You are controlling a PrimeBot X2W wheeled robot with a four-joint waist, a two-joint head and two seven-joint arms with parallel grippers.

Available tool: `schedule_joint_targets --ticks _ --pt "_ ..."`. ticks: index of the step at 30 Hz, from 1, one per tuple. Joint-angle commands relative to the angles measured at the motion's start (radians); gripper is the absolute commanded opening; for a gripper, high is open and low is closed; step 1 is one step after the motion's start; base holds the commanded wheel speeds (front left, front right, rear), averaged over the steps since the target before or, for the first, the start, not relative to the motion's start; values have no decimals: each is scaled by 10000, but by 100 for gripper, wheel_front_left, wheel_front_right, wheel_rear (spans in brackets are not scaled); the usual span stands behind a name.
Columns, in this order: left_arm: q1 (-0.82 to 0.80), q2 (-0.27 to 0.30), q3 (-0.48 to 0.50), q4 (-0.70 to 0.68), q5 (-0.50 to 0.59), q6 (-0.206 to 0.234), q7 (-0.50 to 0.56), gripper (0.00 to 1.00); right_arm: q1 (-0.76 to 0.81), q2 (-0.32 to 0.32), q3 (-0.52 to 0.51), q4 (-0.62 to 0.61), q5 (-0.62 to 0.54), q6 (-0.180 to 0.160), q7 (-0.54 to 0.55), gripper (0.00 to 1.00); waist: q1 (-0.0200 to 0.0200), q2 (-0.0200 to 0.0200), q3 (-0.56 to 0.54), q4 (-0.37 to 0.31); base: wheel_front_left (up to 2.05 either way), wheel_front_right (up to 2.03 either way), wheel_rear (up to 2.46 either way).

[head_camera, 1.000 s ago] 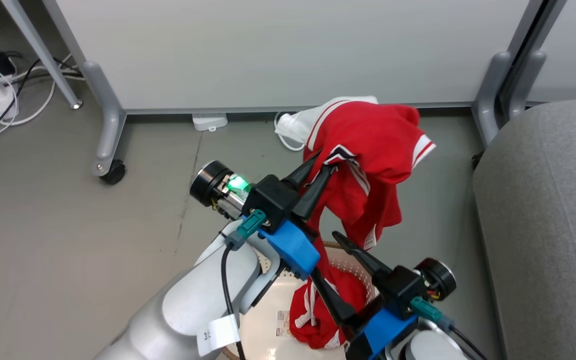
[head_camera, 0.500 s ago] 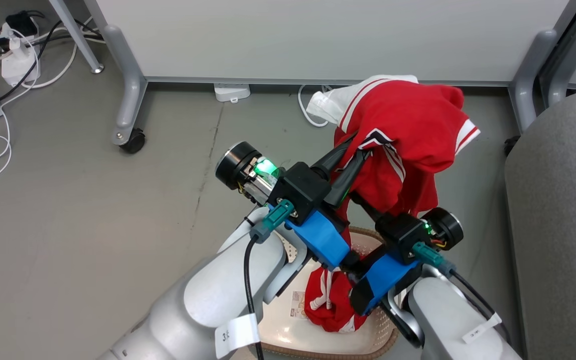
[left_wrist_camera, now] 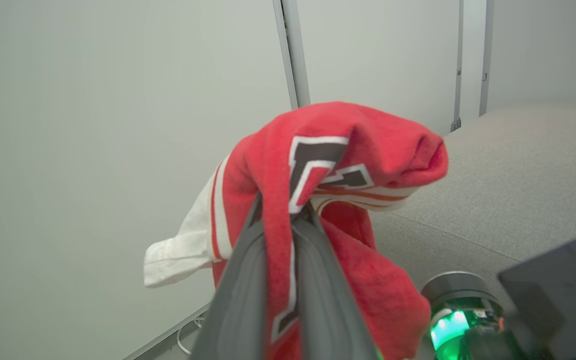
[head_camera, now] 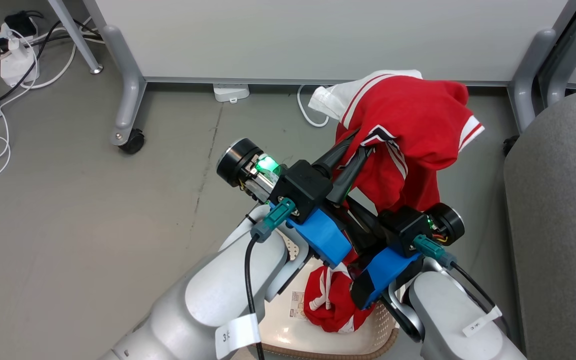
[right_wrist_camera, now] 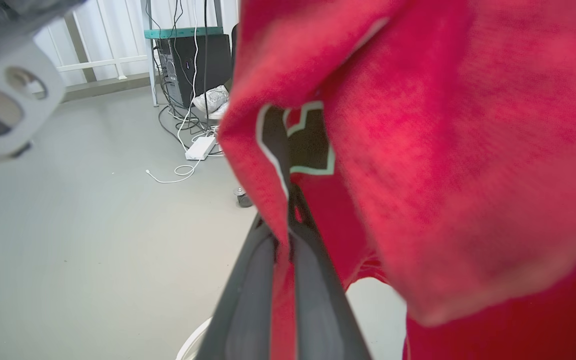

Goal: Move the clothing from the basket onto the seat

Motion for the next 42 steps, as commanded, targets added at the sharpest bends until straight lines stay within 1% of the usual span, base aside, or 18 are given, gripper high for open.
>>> schedule_joint_targets --ticks 1,7,8,9,18,30,36,42 --pt "39 -11 94 -6 34 -28 -53 0 -161 -20 8 31 34 1 -6 0 -1 0 2 -7 0 0 0" --pt "74 -18 217 13 160 -47 -54 0 -121 -20 51 41 60 1 -6 0 -1 0 -11 -48 0 0 0" --pt "94 -19 228 36 169 -56 -54 31 -118 -20 59 34 69 1 -6 0 -1 0 -10 -55 0 0 0" --pt "99 -23 242 48 185 -59 -52 100 -114 -20 64 28 78 1 -6 0 -1 0 -9 -61 0 0 0" --pt "145 -40 406 -8 375 13 -51 100 -32 -20 125 52 82 1 -6 0 -1 0 26 -95 0 0 0" --pt "292 -38 617 32 592 -11 -51 100 -101 -17 79 107 73 1 -6 0 -1 0 41 -266 0 0 0" --pt "452 36 732 40 683 -20 -51 100 -96 -20 -363 7 -252 1 -6 0 -1 0 100 -459 0 0 0" --pt "593 172 841 29 773 10 -50 100 -91 -22 -1305 -141 -883 1 -6 0 -1 0 233 -838 0 0 0"
